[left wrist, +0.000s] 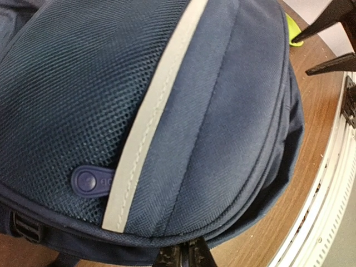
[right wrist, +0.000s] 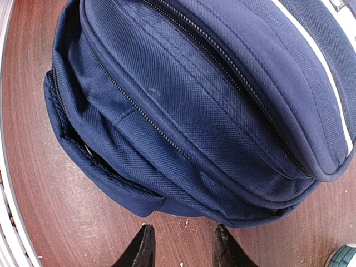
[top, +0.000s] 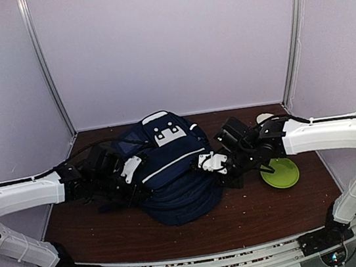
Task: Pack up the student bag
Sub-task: Rotate the student bag at the center of the board.
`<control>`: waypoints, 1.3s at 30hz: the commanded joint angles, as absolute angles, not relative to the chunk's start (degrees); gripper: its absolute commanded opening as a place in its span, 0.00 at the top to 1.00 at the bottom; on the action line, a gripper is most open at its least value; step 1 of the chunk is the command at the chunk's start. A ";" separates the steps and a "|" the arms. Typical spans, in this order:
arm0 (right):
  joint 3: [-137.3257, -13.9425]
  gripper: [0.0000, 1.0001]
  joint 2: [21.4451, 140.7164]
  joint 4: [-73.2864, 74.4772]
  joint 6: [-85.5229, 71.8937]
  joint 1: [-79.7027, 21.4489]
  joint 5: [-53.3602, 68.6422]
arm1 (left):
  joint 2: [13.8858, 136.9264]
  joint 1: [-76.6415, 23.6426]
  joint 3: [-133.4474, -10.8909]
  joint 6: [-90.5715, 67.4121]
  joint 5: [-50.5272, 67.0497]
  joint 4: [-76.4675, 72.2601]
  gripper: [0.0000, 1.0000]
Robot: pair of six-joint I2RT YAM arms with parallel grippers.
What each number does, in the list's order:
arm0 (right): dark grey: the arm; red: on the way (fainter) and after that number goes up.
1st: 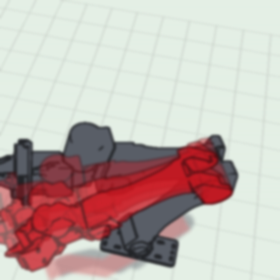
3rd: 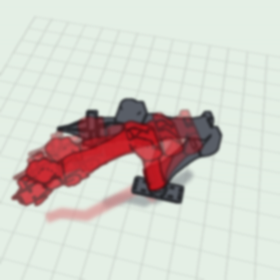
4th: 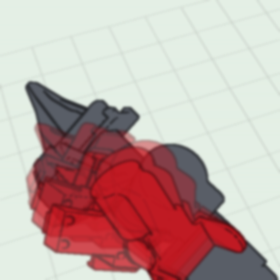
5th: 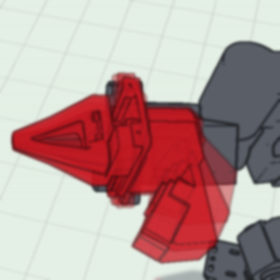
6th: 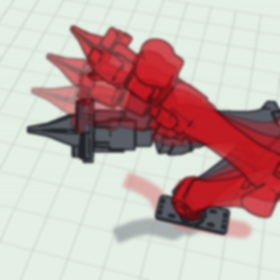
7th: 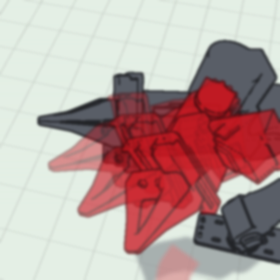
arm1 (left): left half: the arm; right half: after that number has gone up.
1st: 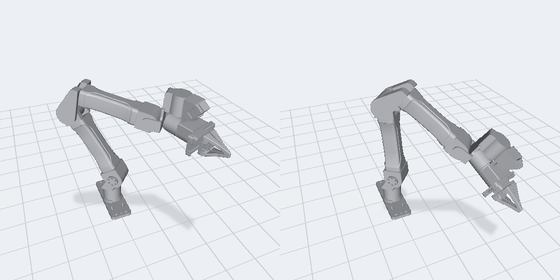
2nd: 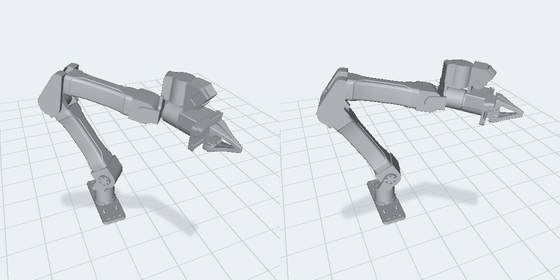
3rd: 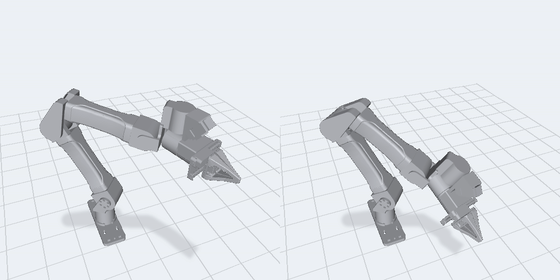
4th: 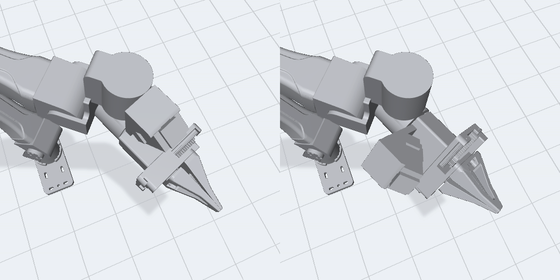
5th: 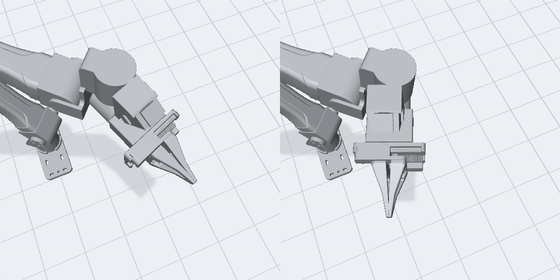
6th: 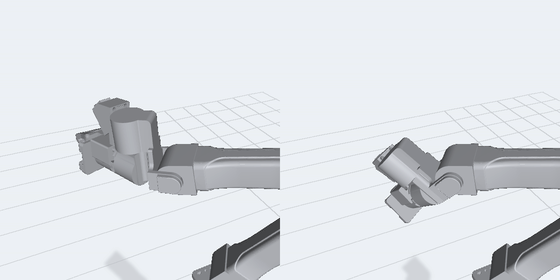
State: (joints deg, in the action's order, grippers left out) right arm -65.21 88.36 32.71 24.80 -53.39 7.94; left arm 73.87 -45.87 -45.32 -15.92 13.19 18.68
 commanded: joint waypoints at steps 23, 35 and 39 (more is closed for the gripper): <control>-67.31 0.66 84.37 35.40 20.92 -53.61 17.30 | 76.76 -53.33 -48.94 -18.86 12.76 15.77 0.61; -64.85 0.67 82.29 32.96 20.76 -52.50 14.32 | 82.63 -55.87 -50.60 -21.21 12.40 13.12 0.52; -64.16 0.67 82.00 32.31 20.45 -51.76 14.19 | 85.15 -57.22 -52.27 -22.77 11.24 14.44 0.47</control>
State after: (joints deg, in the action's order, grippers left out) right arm -65.06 84.07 33.78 21.69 -52.62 14.94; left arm 83.20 -55.94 -49.39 -20.99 12.38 15.14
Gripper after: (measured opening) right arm 0.334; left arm 0.525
